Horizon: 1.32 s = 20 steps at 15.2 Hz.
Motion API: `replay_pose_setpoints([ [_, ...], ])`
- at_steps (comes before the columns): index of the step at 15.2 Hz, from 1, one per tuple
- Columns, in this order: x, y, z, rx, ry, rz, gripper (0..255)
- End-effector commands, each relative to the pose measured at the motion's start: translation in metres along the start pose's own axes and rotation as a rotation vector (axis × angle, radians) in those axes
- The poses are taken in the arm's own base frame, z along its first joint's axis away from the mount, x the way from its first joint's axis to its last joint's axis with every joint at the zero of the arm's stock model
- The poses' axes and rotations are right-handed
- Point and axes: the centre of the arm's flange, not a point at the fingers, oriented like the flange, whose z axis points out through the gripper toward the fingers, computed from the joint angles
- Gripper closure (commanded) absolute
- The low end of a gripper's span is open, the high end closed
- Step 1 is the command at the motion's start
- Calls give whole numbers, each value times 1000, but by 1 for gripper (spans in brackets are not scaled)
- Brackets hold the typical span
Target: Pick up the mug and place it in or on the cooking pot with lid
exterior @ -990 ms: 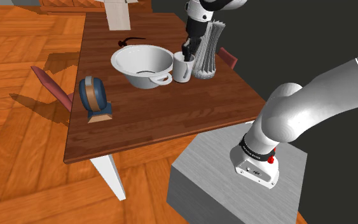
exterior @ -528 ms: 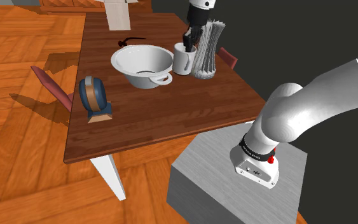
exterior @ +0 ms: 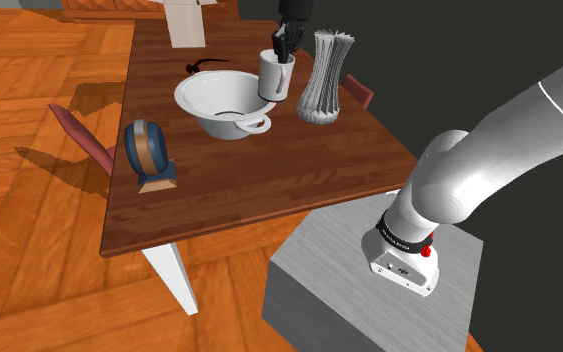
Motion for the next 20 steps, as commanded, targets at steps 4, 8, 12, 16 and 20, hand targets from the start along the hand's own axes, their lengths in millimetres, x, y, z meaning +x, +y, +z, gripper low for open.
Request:
replay_pose_setpoints([
  [4, 66, 12, -2, 0, 0, 0, 255],
  [8, 117, 21, -4, 0, 0, 0, 255],
  [12, 169, 31, -5, 0, 0, 0, 255],
  [16, 193, 36, 4, 0, 0, 0, 255],
  [20, 192, 38, 25, 0, 0, 0, 255],
])
